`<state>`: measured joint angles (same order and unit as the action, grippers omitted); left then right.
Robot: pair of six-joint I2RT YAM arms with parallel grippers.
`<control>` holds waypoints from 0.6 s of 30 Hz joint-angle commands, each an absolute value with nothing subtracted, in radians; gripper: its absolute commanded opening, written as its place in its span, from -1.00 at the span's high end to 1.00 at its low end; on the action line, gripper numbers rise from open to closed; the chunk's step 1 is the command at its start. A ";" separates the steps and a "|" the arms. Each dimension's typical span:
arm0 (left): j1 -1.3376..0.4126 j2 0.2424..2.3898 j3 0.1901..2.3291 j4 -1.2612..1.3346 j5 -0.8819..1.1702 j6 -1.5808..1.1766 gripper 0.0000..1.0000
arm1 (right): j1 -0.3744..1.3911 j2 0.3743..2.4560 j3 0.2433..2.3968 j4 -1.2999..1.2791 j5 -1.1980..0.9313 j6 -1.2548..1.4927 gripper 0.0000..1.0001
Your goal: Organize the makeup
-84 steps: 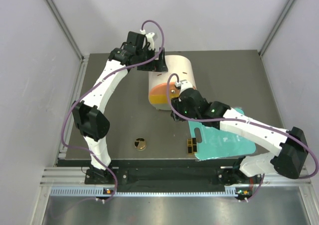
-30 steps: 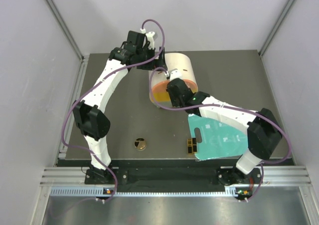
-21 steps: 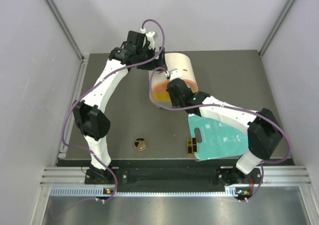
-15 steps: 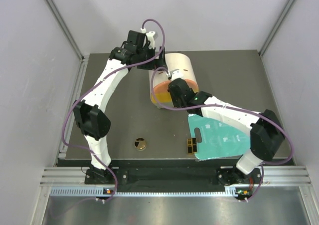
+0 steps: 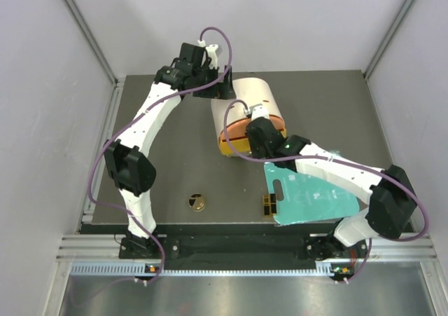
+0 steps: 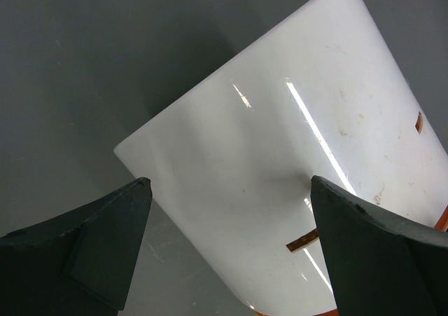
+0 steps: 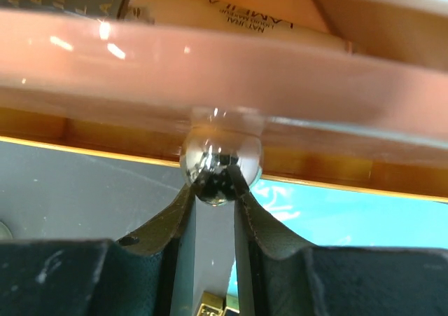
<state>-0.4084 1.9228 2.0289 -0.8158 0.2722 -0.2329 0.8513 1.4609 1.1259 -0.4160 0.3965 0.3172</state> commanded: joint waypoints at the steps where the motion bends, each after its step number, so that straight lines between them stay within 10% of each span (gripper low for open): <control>1: -0.414 1.967 2.025 -0.903 0.229 -0.198 -0.98 | 0.868 1.373 1.126 -0.364 0.416 0.376 1.00; 18: -0.416 1.977 2.031 -0.902 0.229 -0.204 -0.98 | 0.894 1.250 1.023 -0.442 0.379 0.410 1.00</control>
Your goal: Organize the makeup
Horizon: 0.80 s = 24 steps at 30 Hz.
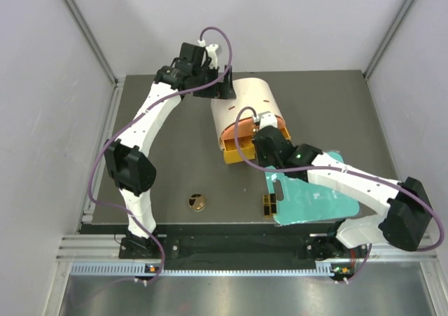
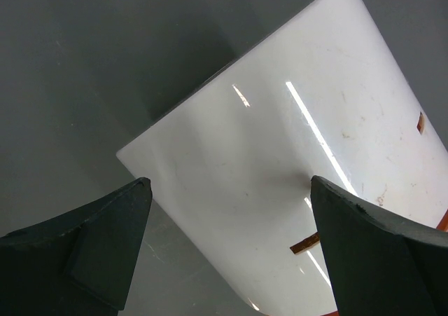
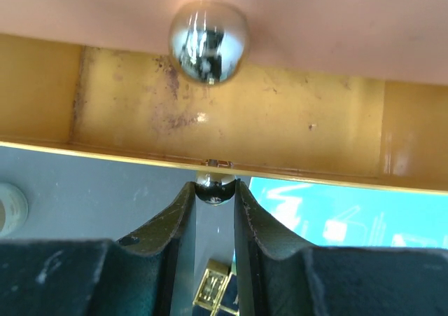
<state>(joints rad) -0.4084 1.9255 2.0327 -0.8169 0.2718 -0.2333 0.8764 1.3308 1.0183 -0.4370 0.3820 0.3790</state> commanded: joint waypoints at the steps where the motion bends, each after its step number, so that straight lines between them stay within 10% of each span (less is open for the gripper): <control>1: -0.416 1.976 2.031 -0.902 0.230 -0.204 -0.98 | 0.897 1.246 1.019 -0.454 0.367 0.413 1.00; 15: -0.416 1.976 2.031 -0.899 0.227 -0.209 -0.98 | 1.008 1.180 0.963 -0.522 0.362 0.477 0.98; 24: -0.416 1.971 2.023 -0.910 0.215 -0.196 -0.98 | 1.009 1.238 1.002 -0.528 0.368 0.476 0.49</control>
